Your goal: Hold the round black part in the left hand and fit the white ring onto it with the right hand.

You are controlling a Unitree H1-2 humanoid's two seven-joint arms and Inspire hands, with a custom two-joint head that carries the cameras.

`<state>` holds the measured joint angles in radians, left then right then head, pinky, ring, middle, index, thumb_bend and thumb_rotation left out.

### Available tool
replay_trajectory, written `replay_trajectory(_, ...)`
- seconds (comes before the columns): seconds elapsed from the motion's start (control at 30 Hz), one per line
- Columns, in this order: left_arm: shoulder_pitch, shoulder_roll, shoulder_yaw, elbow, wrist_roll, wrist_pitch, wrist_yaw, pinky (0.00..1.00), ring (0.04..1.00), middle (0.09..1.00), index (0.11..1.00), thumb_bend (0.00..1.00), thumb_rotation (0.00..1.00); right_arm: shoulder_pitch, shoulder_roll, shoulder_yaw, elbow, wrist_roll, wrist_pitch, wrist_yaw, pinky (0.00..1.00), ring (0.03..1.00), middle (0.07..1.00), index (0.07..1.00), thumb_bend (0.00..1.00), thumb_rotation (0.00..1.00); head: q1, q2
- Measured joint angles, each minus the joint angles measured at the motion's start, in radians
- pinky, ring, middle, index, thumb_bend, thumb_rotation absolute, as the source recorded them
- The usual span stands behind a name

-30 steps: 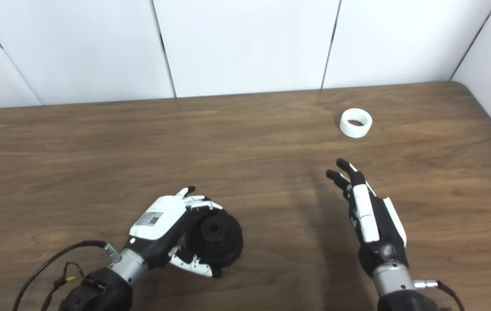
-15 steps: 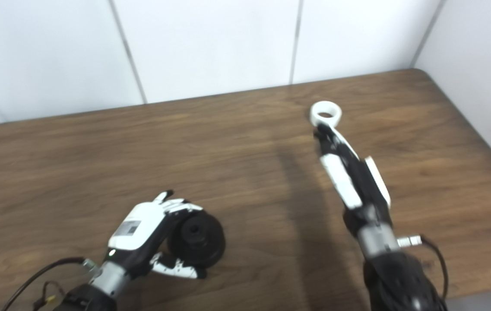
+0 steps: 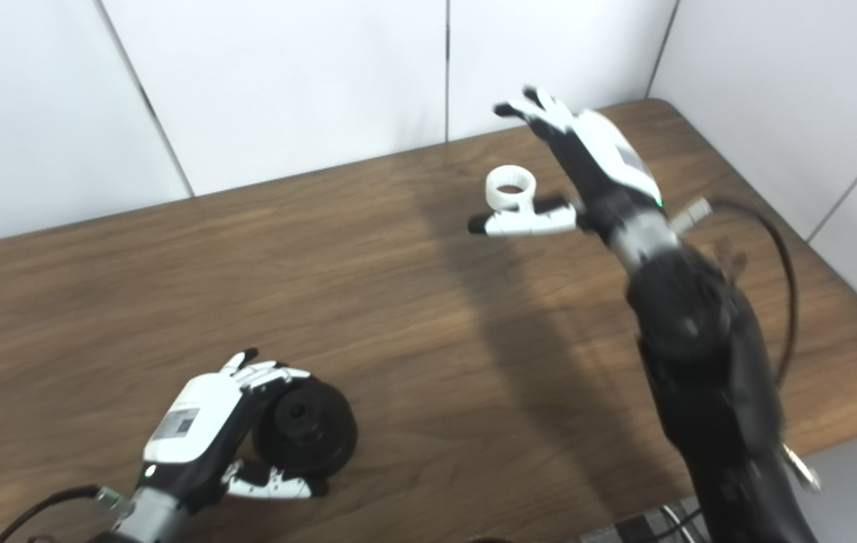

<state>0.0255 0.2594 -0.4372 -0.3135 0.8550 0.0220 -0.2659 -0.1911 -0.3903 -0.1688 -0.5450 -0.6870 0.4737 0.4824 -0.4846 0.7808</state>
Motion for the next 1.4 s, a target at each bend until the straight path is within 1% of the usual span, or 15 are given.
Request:
replay_trajectory(0.03, 0.001, 0.001, 0.000, 0.005, -0.001, -0.009, 0.010, 0.99, 0.848, 0.755, 0.482, 0.53, 0.05, -0.021, -0.011, 0.003, 0.026, -0.018, 0.000, 0.015, 0.94, 1.000, 0.989, 0.839, 0.91, 0.31, -0.008, -0.002)
replay_trajectory(0.1, 0.003, 0.005, 0.003, 0.017, -0.007, -0.034, 0.029, 0.99, 0.849, 0.758, 0.482, 0.53, 0.05, -0.051, -0.027, 0.016, 0.084, -0.057, 0.000, 0.032, 0.95, 1.000, 0.990, 0.838, 0.90, 0.31, -0.046, -0.012)
replay_trajectory(0.23, 0.004, 0.017, 0.010, 0.020, -0.024, -0.043, 0.033, 1.00, 0.853, 0.760, 0.483, 0.52, 0.05, -0.090, -0.035, 0.045, 0.171, -0.105, 0.000, 0.049, 0.97, 1.000, 0.982, 0.839, 0.90, 0.31, -0.066, -0.020)
replay_trajectory(0.37, 0.003, 0.020, 0.012, 0.023, -0.024, -0.047, 0.038, 0.97, 0.839, 0.750, 0.482, 0.52, 0.05, -0.126, -0.053, 0.074, 0.277, -0.107, 0.000, 0.040, 1.00, 1.000, 0.973, 0.831, 0.90, 0.29, -0.068, -0.021)
replay_trajectory(0.43, 0.004, 0.020, 0.012, 0.026, -0.023, -0.053, 0.047, 0.96, 0.833, 0.744, 0.482, 0.52, 0.05, -0.147, -0.070, 0.090, 0.334, -0.105, 0.000, 0.025, 1.00, 1.000, 0.970, 0.830, 0.90, 0.28, -0.068, -0.028)
replay_trajectory(0.47, 0.005, 0.020, 0.012, 0.026, -0.023, -0.057, 0.051, 0.96, 0.830, 0.742, 0.482, 0.52, 0.05, -0.151, -0.078, 0.095, 0.344, -0.103, 0.000, 0.023, 1.00, 1.000, 0.969, 0.829, 0.90, 0.29, -0.069, -0.029)
replay_trajectory(0.63, 0.011, 0.020, 0.015, 0.026, -0.023, -0.061, 0.057, 0.98, 0.841, 0.747, 0.482, 0.52, 0.05, -0.201, -0.107, 0.129, 0.464, -0.100, 0.000, 0.006, 1.00, 1.000, 0.963, 0.829, 0.89, 0.29, -0.066, -0.031)
replay_trajectory(0.87, 0.013, 0.020, 0.016, 0.026, -0.023, -0.063, 0.058, 0.97, 0.837, 0.744, 0.482, 0.52, 0.05, -0.242, -0.119, 0.185, 0.582, -0.100, 0.000, -0.021, 0.99, 1.000, 0.946, 0.814, 0.90, 0.27, -0.052, -0.032)
replay_trajectory(0.93, 0.014, 0.019, 0.016, 0.026, -0.023, -0.063, 0.058, 0.98, 0.839, 0.746, 0.483, 0.52, 0.05, -0.255, -0.120, 0.200, 0.613, -0.100, 0.000, -0.026, 1.00, 1.000, 0.944, 0.818, 0.89, 0.28, -0.046, -0.034)
replay_trajectory(1.03, 0.015, 0.019, 0.017, 0.026, -0.023, -0.062, 0.058, 0.97, 0.840, 0.746, 0.483, 0.52, 0.05, -0.280, -0.121, 0.222, 0.664, -0.103, 0.000, -0.031, 0.98, 1.000, 0.938, 0.819, 0.89, 0.29, -0.043, -0.035)
replay_trajectory(1.2, 0.017, 0.016, 0.017, 0.025, -0.023, -0.062, 0.058, 0.98, 0.841, 0.747, 0.483, 0.52, 0.05, -0.290, -0.138, 0.259, 0.710, -0.103, 0.000, -0.036, 0.97, 1.000, 0.938, 0.832, 0.90, 0.30, -0.038, -0.035)
replay_trajectory(1.4, 0.020, 0.016, 0.020, 0.024, -0.022, -0.062, 0.059, 0.98, 0.835, 0.739, 0.483, 0.52, 0.05, -0.292, -0.142, 0.284, 0.736, -0.099, 0.000, -0.057, 0.96, 1.000, 0.937, 0.833, 0.89, 0.31, -0.037, -0.037)
